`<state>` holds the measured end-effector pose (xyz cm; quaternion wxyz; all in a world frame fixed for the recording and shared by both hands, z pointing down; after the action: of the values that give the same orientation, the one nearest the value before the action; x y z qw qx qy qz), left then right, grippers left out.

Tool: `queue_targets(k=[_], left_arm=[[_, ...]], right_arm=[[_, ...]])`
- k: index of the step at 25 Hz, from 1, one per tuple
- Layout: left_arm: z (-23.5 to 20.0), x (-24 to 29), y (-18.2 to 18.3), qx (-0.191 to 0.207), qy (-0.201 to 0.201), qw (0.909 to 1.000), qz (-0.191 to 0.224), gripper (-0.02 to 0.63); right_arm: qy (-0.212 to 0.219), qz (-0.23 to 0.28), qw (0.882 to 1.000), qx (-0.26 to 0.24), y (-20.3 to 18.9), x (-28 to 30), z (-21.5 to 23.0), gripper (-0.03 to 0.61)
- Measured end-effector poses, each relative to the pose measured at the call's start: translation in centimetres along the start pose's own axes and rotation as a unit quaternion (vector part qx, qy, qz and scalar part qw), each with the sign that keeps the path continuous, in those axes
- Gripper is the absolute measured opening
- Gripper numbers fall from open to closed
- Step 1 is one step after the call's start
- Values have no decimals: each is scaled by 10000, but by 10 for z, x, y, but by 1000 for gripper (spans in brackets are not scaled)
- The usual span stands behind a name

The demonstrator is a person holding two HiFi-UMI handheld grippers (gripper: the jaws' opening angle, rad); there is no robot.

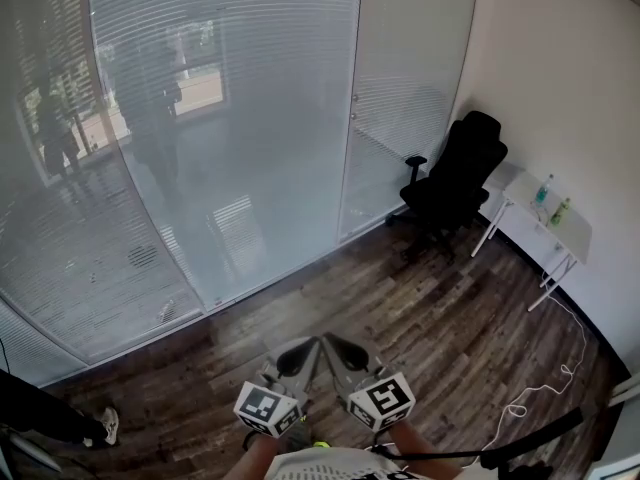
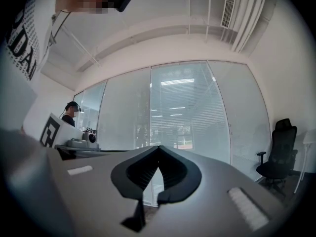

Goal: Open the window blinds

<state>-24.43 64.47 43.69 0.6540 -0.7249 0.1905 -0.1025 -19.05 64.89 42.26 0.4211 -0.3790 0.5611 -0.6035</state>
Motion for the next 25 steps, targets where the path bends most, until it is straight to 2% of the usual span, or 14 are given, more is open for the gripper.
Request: queue_targets(k=[6,13,25], left_arm=[[-36,24,10,49,-118,9999,-15,-9],[-99,38,29,185,-202,9995,129,-9],[-191,49,35,140,-360,9991,158,-9]], right_arm=[[-101,-21,9999,70,11,38,20,8],[-151,86,9998,-50,21,102,28,8],[-321,202,9992,-148,15,194,34,8]])
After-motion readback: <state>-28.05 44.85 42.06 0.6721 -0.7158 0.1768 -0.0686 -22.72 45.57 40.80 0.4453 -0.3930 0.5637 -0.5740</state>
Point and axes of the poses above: the fingertips, and each gripper's own axes: x forward along the fingers, z to its right, y out of its top, the point moved 3 cm from there along -x, backward along the fingers, and after that the axes turned 14 degrees about -y, right-handed, at the moved point
